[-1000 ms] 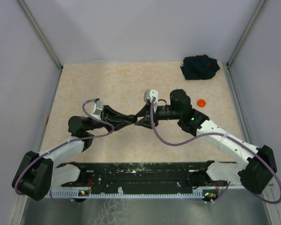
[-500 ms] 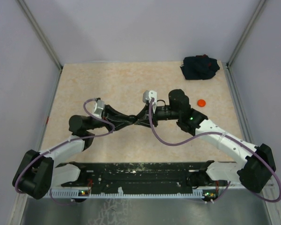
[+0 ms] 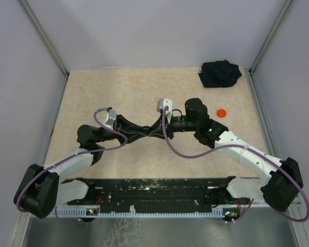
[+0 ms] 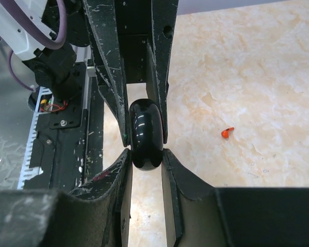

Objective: Insert the wireless bluetooth earbuds into the charging case
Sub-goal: Place the charging case at the center of the board, then pick up the charging case at the center of the board.

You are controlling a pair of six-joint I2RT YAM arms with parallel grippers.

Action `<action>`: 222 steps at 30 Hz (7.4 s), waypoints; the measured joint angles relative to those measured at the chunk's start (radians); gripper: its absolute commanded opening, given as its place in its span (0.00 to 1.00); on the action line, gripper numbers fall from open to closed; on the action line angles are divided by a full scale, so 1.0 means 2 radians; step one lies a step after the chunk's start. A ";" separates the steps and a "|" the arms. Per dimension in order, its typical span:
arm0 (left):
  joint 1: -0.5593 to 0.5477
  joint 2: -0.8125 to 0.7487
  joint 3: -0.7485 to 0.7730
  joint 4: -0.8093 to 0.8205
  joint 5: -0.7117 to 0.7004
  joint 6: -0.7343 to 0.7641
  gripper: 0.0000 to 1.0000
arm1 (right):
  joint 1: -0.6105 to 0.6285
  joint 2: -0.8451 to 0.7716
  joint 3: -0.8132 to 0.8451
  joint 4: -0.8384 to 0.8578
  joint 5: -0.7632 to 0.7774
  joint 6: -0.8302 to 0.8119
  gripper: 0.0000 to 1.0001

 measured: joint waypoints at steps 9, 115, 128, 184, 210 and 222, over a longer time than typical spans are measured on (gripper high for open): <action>-0.002 -0.031 -0.001 -0.089 -0.064 0.067 0.69 | -0.010 0.000 -0.004 0.013 0.020 0.026 0.00; -0.002 -0.088 -0.067 -0.359 -0.528 0.164 1.00 | -0.397 0.362 0.164 -0.182 0.416 0.190 0.68; -0.002 -0.081 -0.065 -0.359 -0.523 0.164 1.00 | -0.397 0.362 0.165 -0.180 0.434 0.200 0.70; -0.002 -0.080 -0.050 -0.325 -0.402 0.090 1.00 | -0.248 0.227 0.077 -0.085 0.343 0.139 0.43; -0.002 -0.095 0.090 -0.449 -0.301 -0.006 0.85 | -0.009 0.040 -0.079 0.100 0.272 -0.004 0.41; -0.002 -0.074 0.103 -0.467 -0.236 -0.056 0.78 | 0.040 0.035 -0.079 0.114 0.291 -0.045 0.40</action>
